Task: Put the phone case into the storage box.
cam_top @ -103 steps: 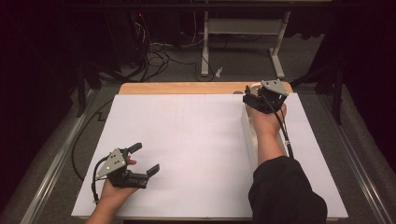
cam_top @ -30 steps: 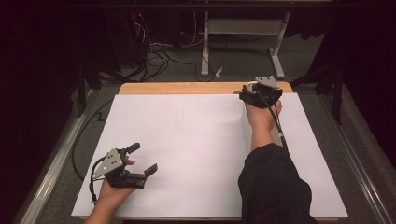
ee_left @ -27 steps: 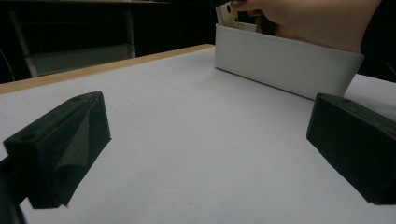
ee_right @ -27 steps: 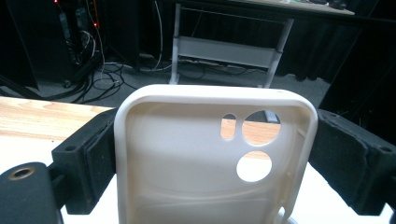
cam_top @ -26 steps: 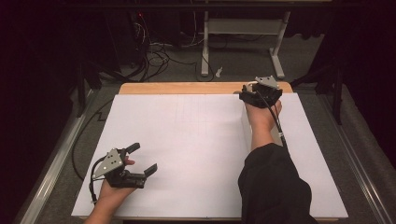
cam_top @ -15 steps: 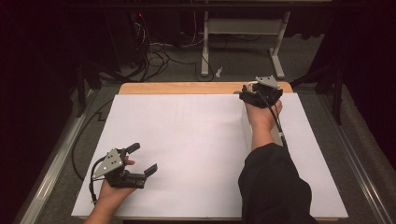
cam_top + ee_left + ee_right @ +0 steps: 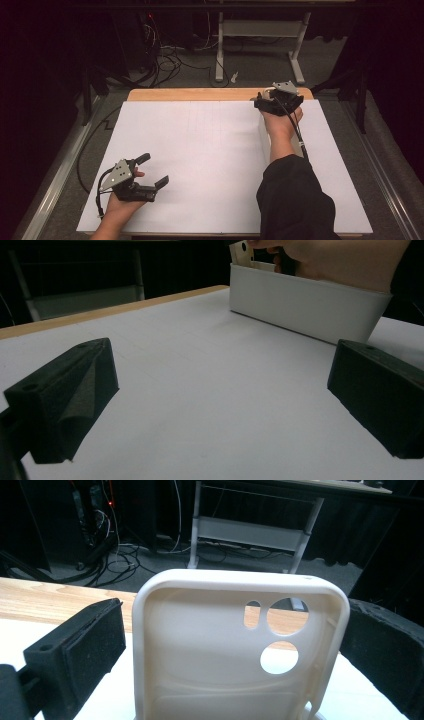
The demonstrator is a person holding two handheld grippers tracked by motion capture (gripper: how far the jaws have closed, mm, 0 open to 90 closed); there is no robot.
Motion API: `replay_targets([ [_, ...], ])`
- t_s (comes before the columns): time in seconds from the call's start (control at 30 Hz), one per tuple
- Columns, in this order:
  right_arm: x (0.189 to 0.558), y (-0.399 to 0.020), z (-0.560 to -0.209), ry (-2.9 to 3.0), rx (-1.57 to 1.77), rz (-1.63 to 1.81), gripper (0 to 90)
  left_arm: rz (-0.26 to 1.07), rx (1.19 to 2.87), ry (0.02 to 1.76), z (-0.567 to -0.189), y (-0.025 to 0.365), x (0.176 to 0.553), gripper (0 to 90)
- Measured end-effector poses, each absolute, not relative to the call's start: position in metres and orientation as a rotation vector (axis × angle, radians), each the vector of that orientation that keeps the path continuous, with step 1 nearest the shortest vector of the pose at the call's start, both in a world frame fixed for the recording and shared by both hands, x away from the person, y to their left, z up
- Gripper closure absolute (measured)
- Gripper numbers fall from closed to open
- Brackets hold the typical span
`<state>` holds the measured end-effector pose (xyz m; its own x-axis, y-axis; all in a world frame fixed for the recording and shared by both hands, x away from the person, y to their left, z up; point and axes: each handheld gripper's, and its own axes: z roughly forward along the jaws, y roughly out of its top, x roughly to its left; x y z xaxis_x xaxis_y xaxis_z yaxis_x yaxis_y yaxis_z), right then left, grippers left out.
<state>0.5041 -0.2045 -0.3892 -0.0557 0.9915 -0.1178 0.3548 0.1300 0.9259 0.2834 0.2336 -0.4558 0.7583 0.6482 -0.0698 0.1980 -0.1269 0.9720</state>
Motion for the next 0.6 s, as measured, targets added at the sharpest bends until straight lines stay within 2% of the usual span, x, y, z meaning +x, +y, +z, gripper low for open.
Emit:
replay_targets([
  [0.6,0.491,-0.208,-0.382,1.557,1.362,0.977,0.0,0.454,1.707,0.674,-0.457,0.23,0.283,0.9],
])
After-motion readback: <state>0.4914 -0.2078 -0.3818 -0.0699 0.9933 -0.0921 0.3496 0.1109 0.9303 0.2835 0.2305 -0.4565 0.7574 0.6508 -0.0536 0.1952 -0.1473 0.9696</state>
